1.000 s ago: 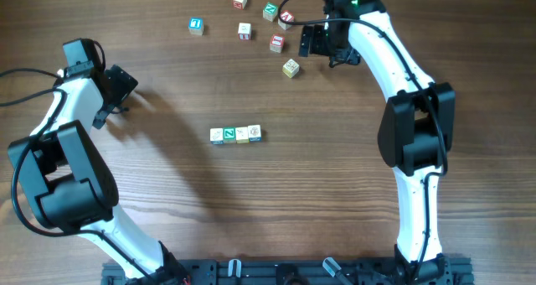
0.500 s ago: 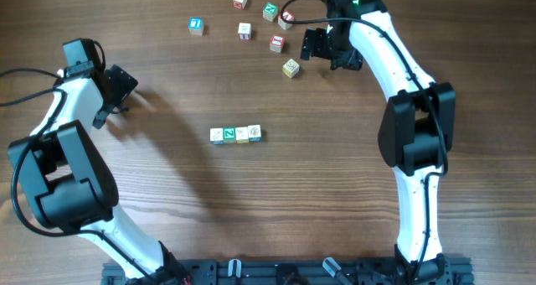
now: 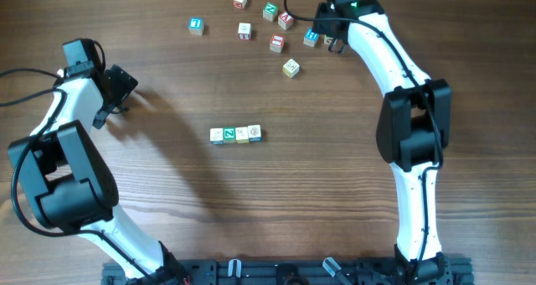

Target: Form a horizontal line

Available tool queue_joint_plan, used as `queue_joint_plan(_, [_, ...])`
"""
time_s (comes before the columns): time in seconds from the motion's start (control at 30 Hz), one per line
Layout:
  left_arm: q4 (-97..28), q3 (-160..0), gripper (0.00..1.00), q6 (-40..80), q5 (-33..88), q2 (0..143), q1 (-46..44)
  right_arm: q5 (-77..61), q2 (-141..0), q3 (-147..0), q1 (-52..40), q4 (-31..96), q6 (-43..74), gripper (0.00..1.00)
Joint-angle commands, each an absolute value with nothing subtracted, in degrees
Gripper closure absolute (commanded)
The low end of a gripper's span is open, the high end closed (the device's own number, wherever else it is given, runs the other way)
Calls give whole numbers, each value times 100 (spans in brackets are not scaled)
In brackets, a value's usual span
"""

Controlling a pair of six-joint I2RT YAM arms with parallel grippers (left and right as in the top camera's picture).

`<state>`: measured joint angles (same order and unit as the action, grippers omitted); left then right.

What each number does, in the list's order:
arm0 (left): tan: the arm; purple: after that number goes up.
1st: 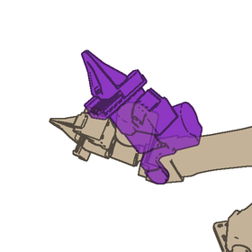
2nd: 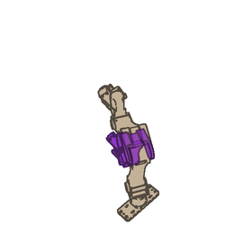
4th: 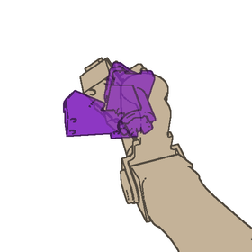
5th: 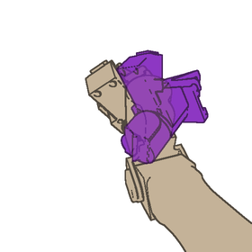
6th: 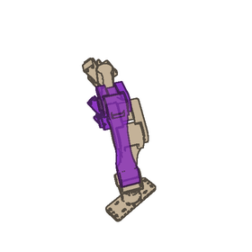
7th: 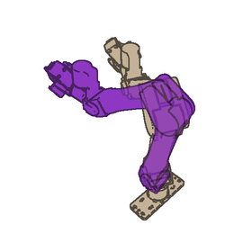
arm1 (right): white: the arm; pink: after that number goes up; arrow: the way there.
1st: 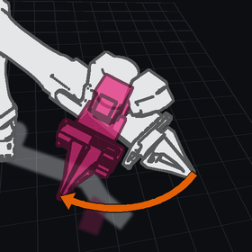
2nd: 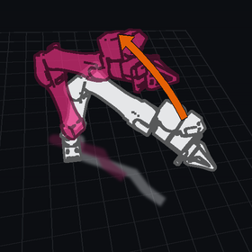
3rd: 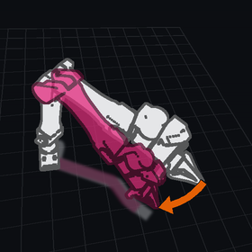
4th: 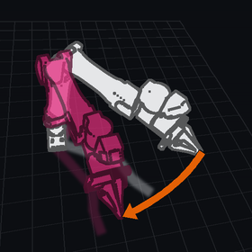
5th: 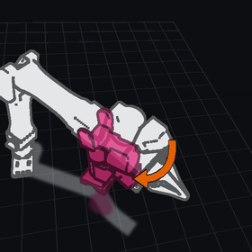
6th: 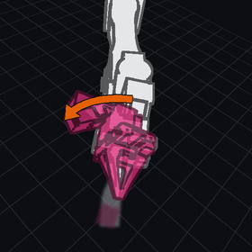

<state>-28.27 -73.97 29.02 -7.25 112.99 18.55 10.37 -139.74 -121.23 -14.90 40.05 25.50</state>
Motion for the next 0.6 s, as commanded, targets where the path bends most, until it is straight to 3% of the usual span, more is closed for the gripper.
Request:
queue_joint_plan(0.0, [-2827,-7415,0,2875,-757,11319,1876,1166,-14271,-12138,-1448,3876,2550,37])
queue_joint_plan(0.07, [-2827,-7415,0,2875,-757,11319,1876,1166,-14385,-12138,-1417,3795,2547,38])
queue_joint_plan(0.23, [-2827,-7415,0,2875,-757,11319,1876,1162,-14532,-12138,-1343,3756,2189,55])
queue_joint_plan(0.37, [-2827,-7415,0,2875,-757,11319,1876,1166,-14529,-12140,-1343,3708,1796,57])
queue_joint_plan(0.43, [-2827,-7415,0,2875,-757,11319,1876,1164,-14527,-12143,-1343,3754,1800,71])
queue_joint_plan(0.57, [-2827,-7415,0,2875,-757,11319,1876,1166,-14182,-12151,-1341,3868,1791,75])
